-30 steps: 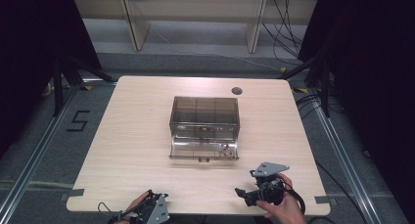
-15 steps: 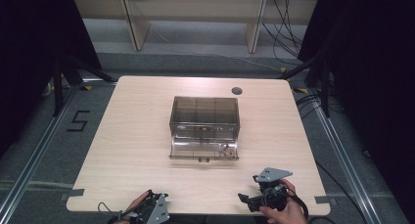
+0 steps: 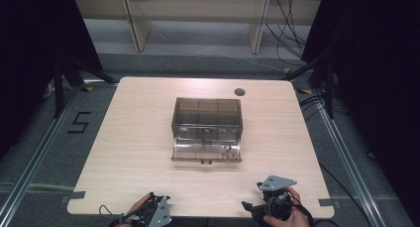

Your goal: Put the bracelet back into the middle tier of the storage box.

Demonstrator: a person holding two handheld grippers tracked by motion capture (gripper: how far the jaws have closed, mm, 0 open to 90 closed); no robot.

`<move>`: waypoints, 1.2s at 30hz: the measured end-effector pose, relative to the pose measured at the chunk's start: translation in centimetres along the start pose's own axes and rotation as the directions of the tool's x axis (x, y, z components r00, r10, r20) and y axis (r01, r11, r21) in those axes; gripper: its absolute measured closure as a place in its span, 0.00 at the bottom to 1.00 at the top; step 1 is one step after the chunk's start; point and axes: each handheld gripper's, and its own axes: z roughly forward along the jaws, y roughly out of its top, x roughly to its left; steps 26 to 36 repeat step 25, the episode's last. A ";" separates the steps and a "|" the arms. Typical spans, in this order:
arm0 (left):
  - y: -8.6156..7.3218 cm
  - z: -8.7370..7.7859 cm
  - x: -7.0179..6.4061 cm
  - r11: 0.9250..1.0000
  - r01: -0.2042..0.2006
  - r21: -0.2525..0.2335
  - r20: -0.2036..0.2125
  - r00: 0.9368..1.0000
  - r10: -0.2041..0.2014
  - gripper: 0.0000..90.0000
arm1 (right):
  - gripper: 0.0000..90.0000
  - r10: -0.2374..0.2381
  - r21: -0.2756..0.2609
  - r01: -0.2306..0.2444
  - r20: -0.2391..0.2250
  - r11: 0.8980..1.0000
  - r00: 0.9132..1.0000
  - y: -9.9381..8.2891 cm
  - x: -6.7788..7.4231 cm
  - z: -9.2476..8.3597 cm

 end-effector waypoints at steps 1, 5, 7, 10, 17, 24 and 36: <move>0.0 0.0 0.0 1.000 0.000 0.000 0.000 1.000 0.000 0.17 | 0.18 0.000 0.000 0.000 0.000 1.000 1.000 0.0 0.0 0.0; 0.0 0.0 0.0 1.000 0.000 0.000 -0.001 1.000 0.000 0.17 | 0.18 0.000 0.028 0.000 -0.003 1.000 1.000 -0.3 0.2 -0.2; 0.0 0.0 0.0 1.000 -0.001 0.001 -0.001 1.000 0.001 0.17 | 0.18 0.010 0.006 -0.010 0.006 1.000 1.000 -0.4 0.4 0.0; 0.0 0.0 0.0 1.000 -0.001 0.001 0.000 1.000 0.001 0.17 | 0.18 0.014 0.026 -0.014 -0.009 1.000 1.000 -0.6 0.6 -0.3; 0.0 0.0 0.0 1.000 -0.001 0.000 -0.001 1.000 0.001 0.17 | 0.18 0.025 0.039 -0.025 0.003 0.999 1.000 -1.0 0.8 -0.3; 0.0 0.1 0.0 1.000 0.001 -0.004 0.000 1.000 -0.001 0.17 | 0.18 0.012 0.046 -0.012 -0.003 0.999 1.000 -1.0 0.6 -0.4; 0.0 0.1 0.0 1.000 0.001 -0.004 0.000 1.000 -0.001 0.17 | 0.18 0.012 0.046 -0.012 -0.003 0.999 1.000 -1.0 0.6 -0.4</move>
